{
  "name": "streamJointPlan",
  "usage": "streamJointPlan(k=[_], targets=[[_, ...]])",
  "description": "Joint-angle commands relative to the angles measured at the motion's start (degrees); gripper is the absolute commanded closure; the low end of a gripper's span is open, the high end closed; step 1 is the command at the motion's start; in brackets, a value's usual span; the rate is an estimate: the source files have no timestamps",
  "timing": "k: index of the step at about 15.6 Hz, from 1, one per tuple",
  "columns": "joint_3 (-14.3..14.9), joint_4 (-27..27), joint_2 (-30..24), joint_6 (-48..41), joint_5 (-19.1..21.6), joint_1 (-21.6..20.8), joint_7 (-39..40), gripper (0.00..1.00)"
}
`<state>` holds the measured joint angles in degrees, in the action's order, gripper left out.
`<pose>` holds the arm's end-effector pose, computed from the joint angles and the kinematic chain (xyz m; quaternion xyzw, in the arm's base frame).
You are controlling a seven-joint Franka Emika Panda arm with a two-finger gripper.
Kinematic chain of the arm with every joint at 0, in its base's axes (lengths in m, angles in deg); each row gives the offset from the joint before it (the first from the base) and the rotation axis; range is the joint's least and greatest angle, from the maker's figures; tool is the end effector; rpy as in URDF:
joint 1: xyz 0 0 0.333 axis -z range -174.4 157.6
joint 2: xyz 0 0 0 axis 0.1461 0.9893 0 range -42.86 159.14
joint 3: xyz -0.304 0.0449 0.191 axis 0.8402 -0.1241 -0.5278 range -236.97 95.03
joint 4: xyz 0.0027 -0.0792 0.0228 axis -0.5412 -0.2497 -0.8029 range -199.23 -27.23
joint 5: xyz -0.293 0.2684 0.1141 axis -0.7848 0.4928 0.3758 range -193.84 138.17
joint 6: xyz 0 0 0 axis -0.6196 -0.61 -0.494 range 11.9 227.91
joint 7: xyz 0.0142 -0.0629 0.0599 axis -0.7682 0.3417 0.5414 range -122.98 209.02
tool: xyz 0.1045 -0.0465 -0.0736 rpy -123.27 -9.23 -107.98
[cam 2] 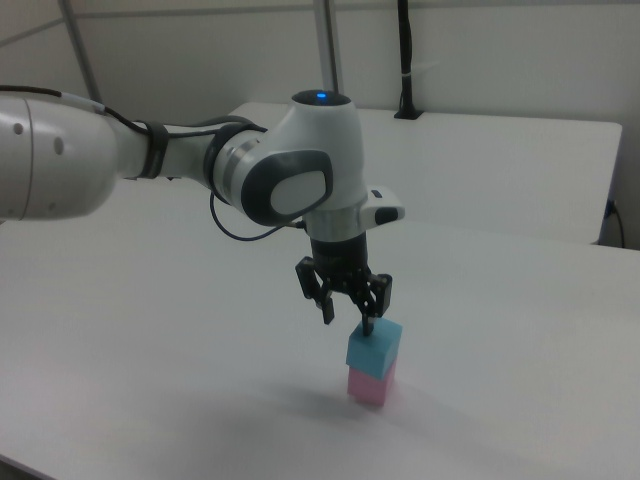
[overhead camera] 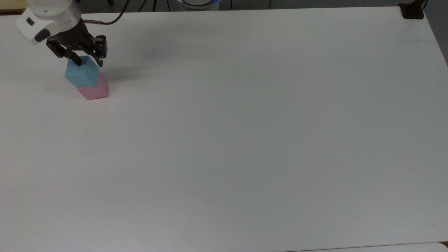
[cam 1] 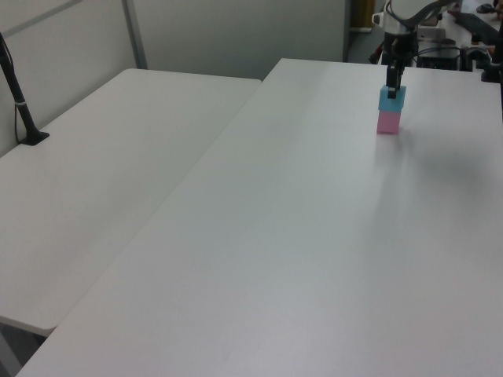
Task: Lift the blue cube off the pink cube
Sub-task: 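Close the gripper on the light-blue cube atop the pink cube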
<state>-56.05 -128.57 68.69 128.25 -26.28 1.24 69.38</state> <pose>0.5807 -0.2543 0.4377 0.9999 0.0120 -0.0062 0.0096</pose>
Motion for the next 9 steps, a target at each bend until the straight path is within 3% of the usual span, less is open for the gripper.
streamJointPlan(k=[1,4,9], targets=[[0.0,-0.5,-1.5,-1.1,-3.8,-0.2,-2.4,0.00],[-0.2,-0.6,-1.4,-0.7,-8.2,-0.2,-6.4,0.00],[-0.2,-0.7,-0.8,0.0,-8.3,0.2,-6.6,0.00]])
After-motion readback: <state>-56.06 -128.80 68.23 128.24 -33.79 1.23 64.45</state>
